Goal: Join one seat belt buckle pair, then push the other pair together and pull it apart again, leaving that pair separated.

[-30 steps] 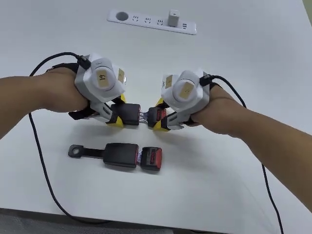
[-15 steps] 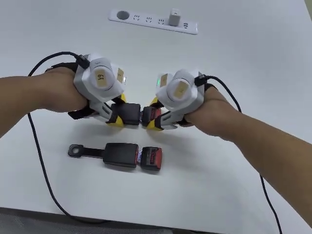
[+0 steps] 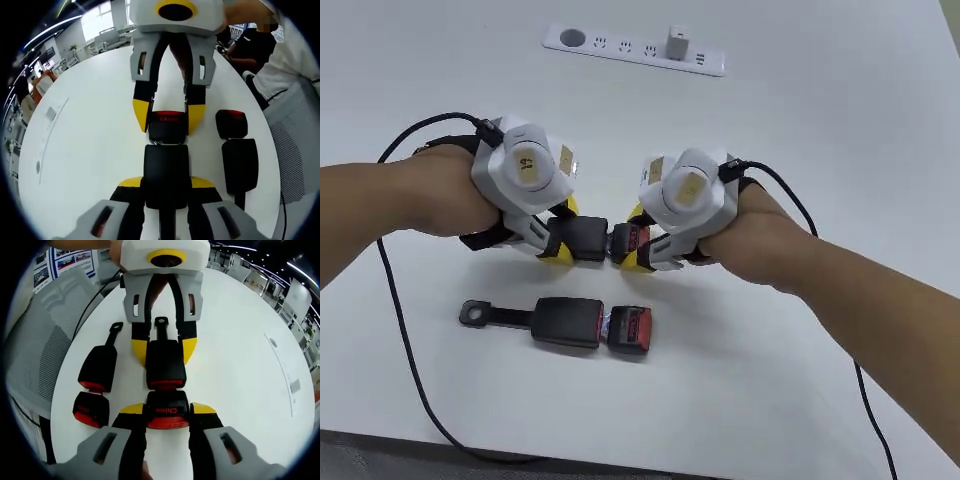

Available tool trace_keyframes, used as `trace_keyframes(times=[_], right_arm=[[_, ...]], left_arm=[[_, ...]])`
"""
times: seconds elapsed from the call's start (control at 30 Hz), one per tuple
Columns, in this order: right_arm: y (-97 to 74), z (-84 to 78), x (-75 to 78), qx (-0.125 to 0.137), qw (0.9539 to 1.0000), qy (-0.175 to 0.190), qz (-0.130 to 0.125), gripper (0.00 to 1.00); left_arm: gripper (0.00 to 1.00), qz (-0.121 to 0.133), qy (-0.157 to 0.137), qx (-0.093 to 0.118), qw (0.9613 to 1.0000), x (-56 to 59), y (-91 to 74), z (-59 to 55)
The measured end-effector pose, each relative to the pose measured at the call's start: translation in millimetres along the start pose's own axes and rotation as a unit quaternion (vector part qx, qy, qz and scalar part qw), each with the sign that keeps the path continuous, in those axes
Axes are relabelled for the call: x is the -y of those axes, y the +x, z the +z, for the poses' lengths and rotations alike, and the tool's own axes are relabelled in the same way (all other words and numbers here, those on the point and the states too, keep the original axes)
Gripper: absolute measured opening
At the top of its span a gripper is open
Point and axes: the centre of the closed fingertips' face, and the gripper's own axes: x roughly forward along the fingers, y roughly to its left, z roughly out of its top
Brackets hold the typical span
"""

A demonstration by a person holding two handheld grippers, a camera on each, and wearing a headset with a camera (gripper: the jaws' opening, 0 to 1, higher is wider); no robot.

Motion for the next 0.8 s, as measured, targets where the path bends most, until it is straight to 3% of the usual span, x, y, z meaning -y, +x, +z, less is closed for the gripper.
trace_keyframes(times=[0.3,0.5,0.57,0.8], right_arm=[[-1.4,-1.0,-2.3,-0.003,1.0,0.005,0.003,0.3],[-8.4,-14.9,-2.8,-0.017,0.9998,0.004,0.004,0.3],[-8.4,-16.1,-0.6,-0.005,0.9998,0.016,0.011,0.3],[-10.3,-20.3,-0.2,-0.009,0.9999,-0.001,0.005,0.31]], left_arm=[[0.32,-0.003,0.0,0.005,1.0,-0.7,-0.2,-1.1],[0.32,-0.001,-0.001,0.001,1.0,0.2,0.2,-0.1],[0.32,-0.001,-0.001,0.001,1.0,0.3,-0.1,-0.1],[0.32,0.002,-0.005,0.002,1.0,0.1,0.0,-1.3]])
